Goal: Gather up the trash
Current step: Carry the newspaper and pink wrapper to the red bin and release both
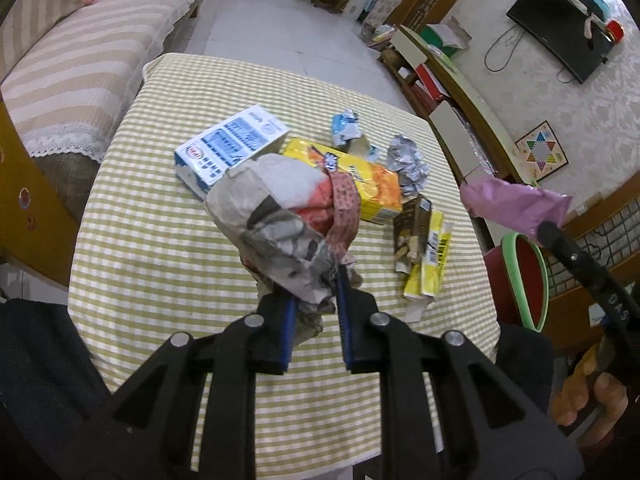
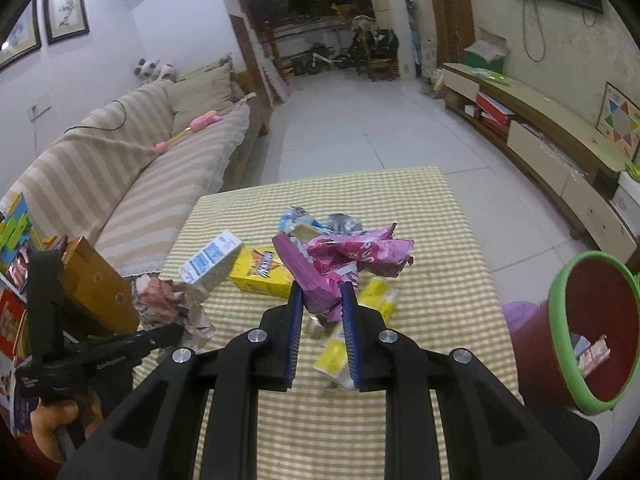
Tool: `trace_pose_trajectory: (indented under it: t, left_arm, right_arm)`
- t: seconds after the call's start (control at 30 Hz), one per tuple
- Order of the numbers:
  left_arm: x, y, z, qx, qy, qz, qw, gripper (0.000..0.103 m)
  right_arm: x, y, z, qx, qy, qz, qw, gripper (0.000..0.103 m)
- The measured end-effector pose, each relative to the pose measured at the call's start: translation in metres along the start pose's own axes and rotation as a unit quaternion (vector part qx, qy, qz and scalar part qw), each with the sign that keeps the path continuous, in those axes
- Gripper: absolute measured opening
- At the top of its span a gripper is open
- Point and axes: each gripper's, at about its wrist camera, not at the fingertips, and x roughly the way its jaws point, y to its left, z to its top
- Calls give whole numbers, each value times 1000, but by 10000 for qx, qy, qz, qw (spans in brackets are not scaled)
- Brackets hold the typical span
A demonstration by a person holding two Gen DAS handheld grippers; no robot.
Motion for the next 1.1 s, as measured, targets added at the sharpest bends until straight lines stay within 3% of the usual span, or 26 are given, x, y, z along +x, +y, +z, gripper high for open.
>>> trace_pose_trajectory:
  t: [0.7,1.1]
  left_arm:
    - [8,-47,4,498,48,-249,9984,17]
    - [27,-92,10,898,194,-439,9948,18]
  right_arm:
    - [-26,-48,-9,600,-171,-374,9974,19]
    - [-35,-89,-14,1010,-240,-609,9927,19]
